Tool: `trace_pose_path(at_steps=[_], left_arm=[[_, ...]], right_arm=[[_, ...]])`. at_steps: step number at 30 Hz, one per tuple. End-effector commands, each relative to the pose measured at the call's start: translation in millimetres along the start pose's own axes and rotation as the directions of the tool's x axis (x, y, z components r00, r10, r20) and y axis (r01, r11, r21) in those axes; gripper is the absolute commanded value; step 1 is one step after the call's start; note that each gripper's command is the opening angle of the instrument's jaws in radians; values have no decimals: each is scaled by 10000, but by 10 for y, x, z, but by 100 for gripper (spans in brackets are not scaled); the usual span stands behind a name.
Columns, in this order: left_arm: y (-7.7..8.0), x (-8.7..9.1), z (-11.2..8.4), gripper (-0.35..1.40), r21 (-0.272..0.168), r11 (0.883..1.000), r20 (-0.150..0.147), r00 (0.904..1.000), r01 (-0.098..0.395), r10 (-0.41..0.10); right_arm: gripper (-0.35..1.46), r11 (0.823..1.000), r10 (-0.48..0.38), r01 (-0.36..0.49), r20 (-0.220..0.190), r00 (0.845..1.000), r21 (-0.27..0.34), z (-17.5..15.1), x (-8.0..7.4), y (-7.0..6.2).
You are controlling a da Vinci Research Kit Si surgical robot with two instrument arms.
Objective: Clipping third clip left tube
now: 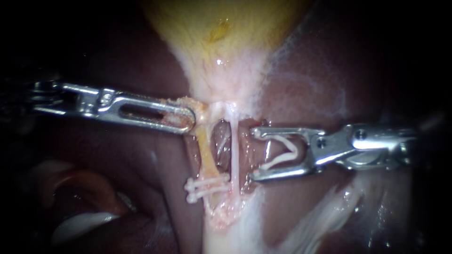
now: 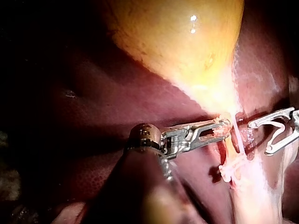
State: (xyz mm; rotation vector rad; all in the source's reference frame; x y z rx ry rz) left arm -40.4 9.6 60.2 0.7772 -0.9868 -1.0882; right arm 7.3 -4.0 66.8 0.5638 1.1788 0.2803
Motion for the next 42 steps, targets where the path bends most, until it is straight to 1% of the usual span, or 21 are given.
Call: trace_pose_path(at_steps=[1, 11, 22, 26, 29, 34, 36, 39, 42], left_arm=[[-1, 0, 0, -35, 19, 10000, -11, 10000, -2, 2], [-5, 1, 0, -35, 59, 10000, -37, 10000, 2, -2], [-6, 1, 1, -35, 53, 10000, -32, 10000, 5, -5], [-6, 1, 2, -35, 52, 10000, -31, 10000, 6, -5], [-6, 1, 2, -35, 52, 10000, -31, 10000, 6, -5], [-5, 0, 2, -35, 58, 10000, -36, 10000, 3, -3], [-3, 0, 2, -35, 61, 10000, -38, 10000, 2, -2], [-2, -1, 2, -35, 66, 10000, -41, 10000, 0, 1], [-1, -1, 2, -35, 69, 10000, -43, 10000, -1, 2]], right_arm=[[49, 10000, 33, -33, -5, 10000, 8, 3, -1, 1], [49, 9995, 302, -302, 13, 9995, 82, 36, -17, 14], [49, 9971, 644, -643, -13, 9979, 406, 69, -21, 20], [49, 9940, 910, -891, -276, 9955, 640, 82, -24, 23], [48, 9884, 1268, -1212, -581, 9902, 917, 89, -26, 25], [48, 9682, 2098, -1878, -1276, 9694, 1653, 93, -25, 29], [47, 9599, 2344, -2048, -1474, 9609, 1914, 94, -25, 32], [47, 9486, 2675, -2267, -1762, 9473, 2211, 96, -24, 37], [47, 9448, 2807, -2349, -1946, 9399, 2283, 97, -22, 44]])
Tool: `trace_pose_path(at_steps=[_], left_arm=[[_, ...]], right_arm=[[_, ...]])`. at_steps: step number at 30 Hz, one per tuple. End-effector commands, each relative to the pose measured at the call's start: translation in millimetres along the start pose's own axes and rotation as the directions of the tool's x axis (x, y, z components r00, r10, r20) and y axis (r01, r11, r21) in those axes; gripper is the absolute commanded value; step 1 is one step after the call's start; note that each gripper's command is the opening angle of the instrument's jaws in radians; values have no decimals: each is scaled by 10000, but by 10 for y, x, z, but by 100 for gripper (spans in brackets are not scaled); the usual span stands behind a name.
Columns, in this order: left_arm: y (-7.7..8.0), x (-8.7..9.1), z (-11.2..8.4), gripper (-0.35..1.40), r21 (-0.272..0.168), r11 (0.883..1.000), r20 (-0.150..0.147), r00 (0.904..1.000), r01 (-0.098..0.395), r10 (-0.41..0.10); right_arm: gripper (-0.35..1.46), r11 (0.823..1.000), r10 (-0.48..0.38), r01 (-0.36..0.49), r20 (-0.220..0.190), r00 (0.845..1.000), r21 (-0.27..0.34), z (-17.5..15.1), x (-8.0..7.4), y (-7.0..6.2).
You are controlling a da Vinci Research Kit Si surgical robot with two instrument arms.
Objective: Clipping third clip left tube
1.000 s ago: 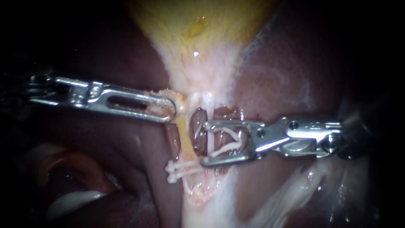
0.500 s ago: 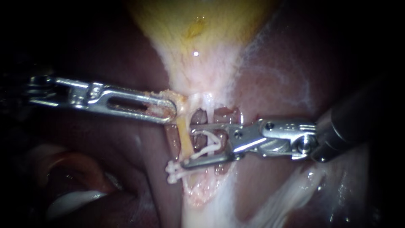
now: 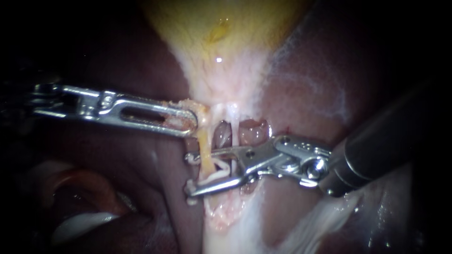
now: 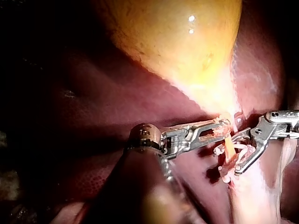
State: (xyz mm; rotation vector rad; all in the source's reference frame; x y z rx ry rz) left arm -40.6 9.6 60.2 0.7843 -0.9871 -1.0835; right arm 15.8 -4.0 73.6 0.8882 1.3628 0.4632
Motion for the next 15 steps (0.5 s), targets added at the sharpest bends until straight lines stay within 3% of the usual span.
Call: trace_pose_path(at_steps=[1, 8, 15], left_arm=[[0, 0, 0, -35, 5, 10000, 0, 10000, -1, 1], [2, -1, 0, -35, 10, 10000, -3, 10000, -3, 3], [6, -2, 0, -35, 17, 10000, -8, 10000, -6, 6]], right_arm=[[47, 10000, 56, -56, -60, 10000, -1, 0, 1, 2], [46, 9998, 216, -215, -470, 9987, 36, -10, 14, 14], [45, 9994, 325, -317, -673, 9972, 120, -15, 25, 14]])
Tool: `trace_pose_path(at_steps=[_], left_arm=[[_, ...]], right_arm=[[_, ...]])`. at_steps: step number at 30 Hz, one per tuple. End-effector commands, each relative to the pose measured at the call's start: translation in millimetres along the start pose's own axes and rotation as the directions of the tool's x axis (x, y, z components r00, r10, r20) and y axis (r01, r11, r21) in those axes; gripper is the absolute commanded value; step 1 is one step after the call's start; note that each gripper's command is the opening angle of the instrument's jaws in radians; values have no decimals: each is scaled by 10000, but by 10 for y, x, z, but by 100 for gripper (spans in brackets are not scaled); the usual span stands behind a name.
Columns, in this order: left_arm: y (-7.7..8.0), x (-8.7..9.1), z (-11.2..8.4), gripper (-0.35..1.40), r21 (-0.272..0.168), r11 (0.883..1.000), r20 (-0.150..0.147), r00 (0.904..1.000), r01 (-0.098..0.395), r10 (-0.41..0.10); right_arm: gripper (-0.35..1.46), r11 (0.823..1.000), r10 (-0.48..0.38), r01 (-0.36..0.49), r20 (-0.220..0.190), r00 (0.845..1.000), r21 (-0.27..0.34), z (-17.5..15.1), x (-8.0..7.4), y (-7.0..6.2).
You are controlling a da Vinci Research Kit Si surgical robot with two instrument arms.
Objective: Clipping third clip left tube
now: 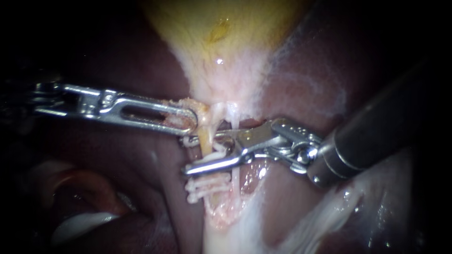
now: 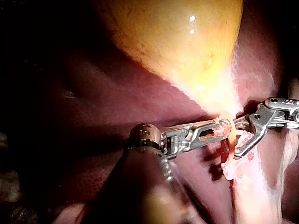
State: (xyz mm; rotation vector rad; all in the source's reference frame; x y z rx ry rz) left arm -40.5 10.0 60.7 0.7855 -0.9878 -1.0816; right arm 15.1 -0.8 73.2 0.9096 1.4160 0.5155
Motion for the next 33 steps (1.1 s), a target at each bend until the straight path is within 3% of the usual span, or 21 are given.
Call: trace_pose_path(at_steps=[1, 9, 15, 24, 33], left_arm=[[1, 0, 0, -35, 2, 10000, -2, 10000, 2, -2], [6, -2, 0, -35, 11, 10000, -9, 10000, -2, 2], [8, -3, 0, -35, 14, 10000, -11, 10000, -3, 3], [9, -3, 0, -35, 15, 10000, -11, 10000, -3, 3], [9, -3, 0, -35, 16, 10000, -12, 10000, -4, 4]], right_arm=[[44, 10000, 68, -68, 4, 10000, 13, 1, 0, -1], [29, 9982, 594, -594, -47, 9982, 28, -3, -1, -3], [-35, 9970, 777, -777, 73, 9969, 22, -8, -3, -5], [-35, 9919, 1262, -1255, 417, 9911, -201, -10, -6, -7], [-35, 9919, 1261, -1252, 446, 9910, -214, -10, -7, -7]])
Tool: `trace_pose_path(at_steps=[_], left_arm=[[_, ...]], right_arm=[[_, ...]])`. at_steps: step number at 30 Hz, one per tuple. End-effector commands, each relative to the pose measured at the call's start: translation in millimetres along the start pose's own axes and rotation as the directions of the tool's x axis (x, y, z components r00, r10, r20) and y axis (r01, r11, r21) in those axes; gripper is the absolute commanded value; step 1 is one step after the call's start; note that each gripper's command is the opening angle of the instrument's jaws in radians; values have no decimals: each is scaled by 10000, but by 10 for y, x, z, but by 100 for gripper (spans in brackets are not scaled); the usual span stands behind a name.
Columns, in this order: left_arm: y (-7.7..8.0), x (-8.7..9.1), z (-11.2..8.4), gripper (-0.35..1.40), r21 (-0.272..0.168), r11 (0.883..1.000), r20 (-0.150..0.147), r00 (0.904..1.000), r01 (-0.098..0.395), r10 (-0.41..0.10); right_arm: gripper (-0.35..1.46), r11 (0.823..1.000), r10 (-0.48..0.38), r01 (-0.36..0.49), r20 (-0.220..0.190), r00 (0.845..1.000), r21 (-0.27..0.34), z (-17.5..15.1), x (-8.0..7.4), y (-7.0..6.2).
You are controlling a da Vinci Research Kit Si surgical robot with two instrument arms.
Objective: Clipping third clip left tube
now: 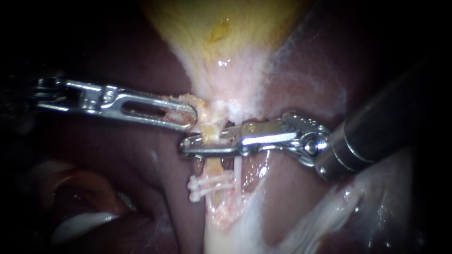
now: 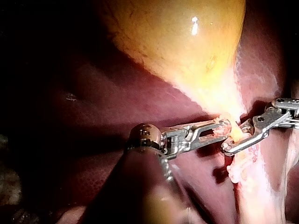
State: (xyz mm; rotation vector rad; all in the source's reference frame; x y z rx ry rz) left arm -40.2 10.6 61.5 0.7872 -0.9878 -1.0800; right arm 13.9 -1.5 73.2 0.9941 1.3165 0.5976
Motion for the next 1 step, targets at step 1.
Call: trace_pose_path(at_steps=[1], left_arm=[[0, 0, 0, -35, 1, 10000, 0, 10000, 0, 0]], right_arm=[[-35, 10000, 1, -1, 4, 10000, -1, 0, 0, 0]])
